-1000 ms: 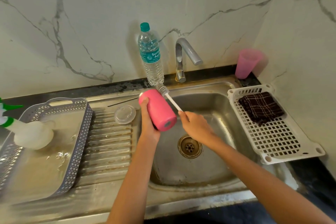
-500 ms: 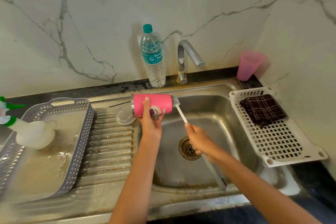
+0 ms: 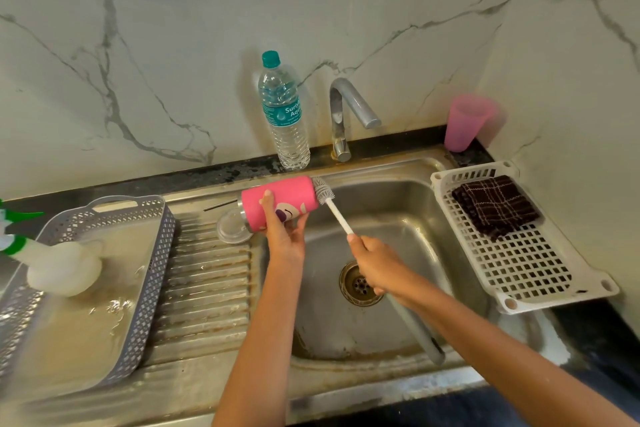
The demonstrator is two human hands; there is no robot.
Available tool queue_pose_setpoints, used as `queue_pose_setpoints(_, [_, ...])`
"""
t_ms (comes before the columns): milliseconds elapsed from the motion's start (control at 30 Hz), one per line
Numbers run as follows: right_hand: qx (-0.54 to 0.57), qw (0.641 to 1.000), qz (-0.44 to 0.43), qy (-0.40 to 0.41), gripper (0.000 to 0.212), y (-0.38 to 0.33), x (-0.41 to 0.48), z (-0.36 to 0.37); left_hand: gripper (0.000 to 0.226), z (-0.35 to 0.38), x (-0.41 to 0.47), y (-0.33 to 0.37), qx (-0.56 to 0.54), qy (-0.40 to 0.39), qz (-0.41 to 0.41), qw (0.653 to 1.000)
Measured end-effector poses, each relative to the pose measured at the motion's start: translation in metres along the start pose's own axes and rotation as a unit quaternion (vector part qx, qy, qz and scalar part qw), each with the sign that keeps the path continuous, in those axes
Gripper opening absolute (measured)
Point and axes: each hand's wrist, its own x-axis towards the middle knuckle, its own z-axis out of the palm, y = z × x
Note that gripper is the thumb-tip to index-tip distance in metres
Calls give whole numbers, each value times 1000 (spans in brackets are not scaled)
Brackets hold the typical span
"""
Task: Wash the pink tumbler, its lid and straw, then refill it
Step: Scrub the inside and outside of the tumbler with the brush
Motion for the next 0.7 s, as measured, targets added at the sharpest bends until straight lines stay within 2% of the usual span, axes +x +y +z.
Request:
queue_pose_setpoints(133, [14,1000,5,8,38,-1,4,-5,74,0,-2,-4,37,-8,1,999])
queue_pose_setpoints(267, [56,998,24,14,37,-1,10,-1,93,-2,-5,-12,50,-5,-3,999])
queue_pose_setpoints(400, [15,999,29,0,39,9,-1,2,82,-1,7,-5,26,-3,7,1000])
queue_pose_setpoints(600, [27,999,-3,45,35,-5,14,-9,78,-4,-10,-18,57,-41,-4,997])
queue_pose_setpoints(700, [-71,996,-34,30,37,0,1,-4,73,-2,-1,-6,12,-26,12,1000])
